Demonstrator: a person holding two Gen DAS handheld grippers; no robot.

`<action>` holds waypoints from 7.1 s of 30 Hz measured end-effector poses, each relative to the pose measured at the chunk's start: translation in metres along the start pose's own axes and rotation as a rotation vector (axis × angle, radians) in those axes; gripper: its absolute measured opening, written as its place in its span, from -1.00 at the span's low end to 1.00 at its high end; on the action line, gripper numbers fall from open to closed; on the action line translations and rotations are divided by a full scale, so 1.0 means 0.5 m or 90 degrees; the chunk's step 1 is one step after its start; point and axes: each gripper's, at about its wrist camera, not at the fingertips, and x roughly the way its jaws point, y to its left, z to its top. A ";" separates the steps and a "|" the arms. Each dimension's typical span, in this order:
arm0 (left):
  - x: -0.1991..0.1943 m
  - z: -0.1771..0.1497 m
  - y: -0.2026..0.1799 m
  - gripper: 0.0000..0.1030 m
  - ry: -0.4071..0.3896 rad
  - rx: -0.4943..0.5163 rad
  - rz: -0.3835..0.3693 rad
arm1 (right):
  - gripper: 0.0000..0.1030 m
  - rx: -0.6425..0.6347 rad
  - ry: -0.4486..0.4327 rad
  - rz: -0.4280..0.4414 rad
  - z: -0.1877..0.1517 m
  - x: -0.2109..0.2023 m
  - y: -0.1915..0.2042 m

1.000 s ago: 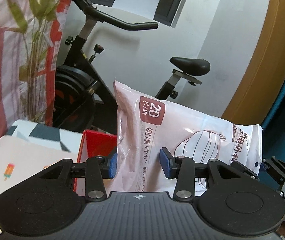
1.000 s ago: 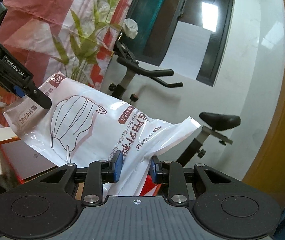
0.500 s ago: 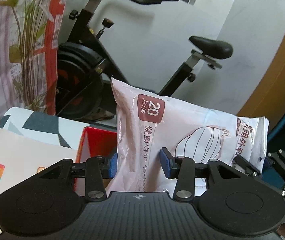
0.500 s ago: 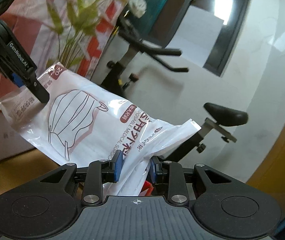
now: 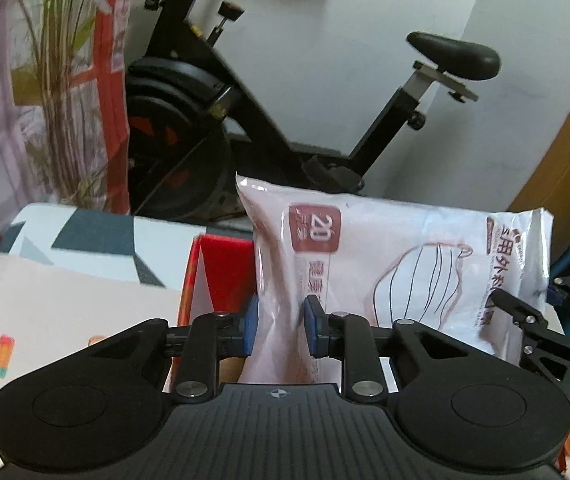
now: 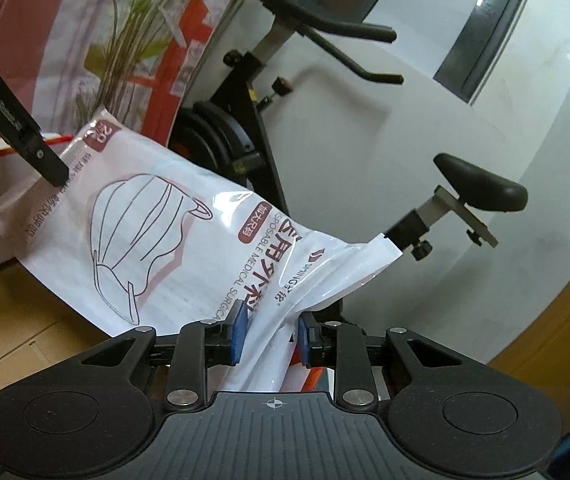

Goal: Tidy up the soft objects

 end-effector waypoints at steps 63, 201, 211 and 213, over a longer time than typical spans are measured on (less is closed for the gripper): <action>0.003 -0.008 0.007 -0.50 -0.010 0.017 0.007 | -0.94 0.204 0.062 0.064 0.029 0.035 -0.114; -0.302 -0.571 -0.124 -0.12 0.075 -0.005 -0.186 | 0.01 0.362 0.071 0.278 -0.335 -0.470 0.234; -0.354 -0.547 -0.123 -0.12 0.011 0.006 -0.187 | 0.01 0.341 0.012 0.265 -0.283 -0.492 0.215; -0.369 -0.532 -0.122 -0.12 -0.010 0.006 -0.192 | 0.01 0.335 -0.008 0.262 -0.262 -0.497 0.205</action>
